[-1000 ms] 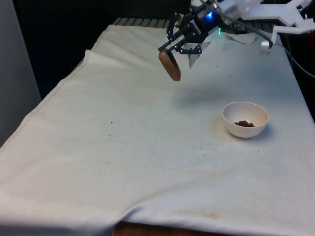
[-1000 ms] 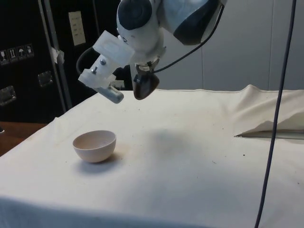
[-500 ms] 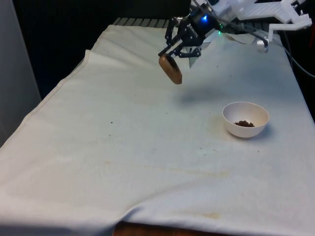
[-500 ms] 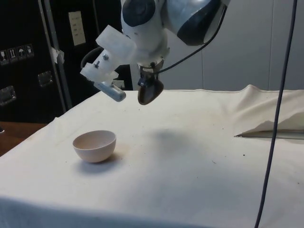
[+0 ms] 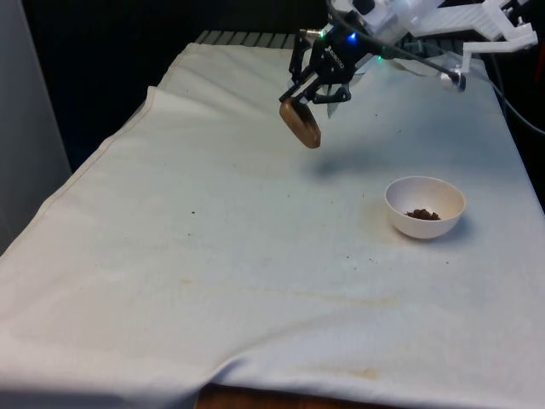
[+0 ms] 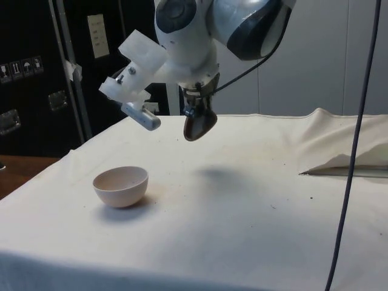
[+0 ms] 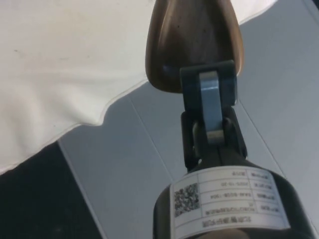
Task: Pour the coffee beans from the cup into the bowl.
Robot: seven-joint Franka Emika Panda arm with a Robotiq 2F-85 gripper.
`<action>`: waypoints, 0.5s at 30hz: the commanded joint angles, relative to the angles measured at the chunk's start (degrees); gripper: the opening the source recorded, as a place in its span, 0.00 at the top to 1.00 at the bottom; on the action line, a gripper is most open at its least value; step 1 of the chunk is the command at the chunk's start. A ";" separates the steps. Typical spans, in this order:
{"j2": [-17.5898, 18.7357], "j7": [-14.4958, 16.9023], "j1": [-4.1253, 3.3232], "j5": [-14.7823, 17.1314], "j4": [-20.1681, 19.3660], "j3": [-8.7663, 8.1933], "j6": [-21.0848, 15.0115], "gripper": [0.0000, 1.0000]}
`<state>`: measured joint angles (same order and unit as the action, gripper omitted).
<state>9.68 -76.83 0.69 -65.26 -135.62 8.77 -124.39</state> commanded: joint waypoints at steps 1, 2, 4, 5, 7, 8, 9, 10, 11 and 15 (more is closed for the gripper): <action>-0.17 0.74 0.52 0.92 -0.34 -0.11 -1.60 1.00; -0.06 0.74 0.52 1.03 -0.34 -0.29 -1.95 1.00; 0.00 0.74 0.46 1.32 -0.34 -0.57 -2.46 1.00; 0.06 0.69 0.46 1.38 -0.40 -0.74 -2.86 1.00; 0.17 0.63 0.46 1.49 -0.52 -1.15 -3.61 1.00; 0.17 0.63 0.40 1.49 -0.52 -1.32 -3.95 1.00; 0.17 0.00 0.00 0.86 -0.34 -1.38 -2.81 1.00; 0.23 0.63 0.46 1.55 -0.57 -1.49 -4.41 1.00; 0.29 0.57 0.40 1.66 -0.63 -1.83 -5.16 1.00; 0.34 0.52 0.40 1.83 -0.80 -2.46 -6.76 1.00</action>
<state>9.97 -76.83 0.69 -63.94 -136.42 6.02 -130.46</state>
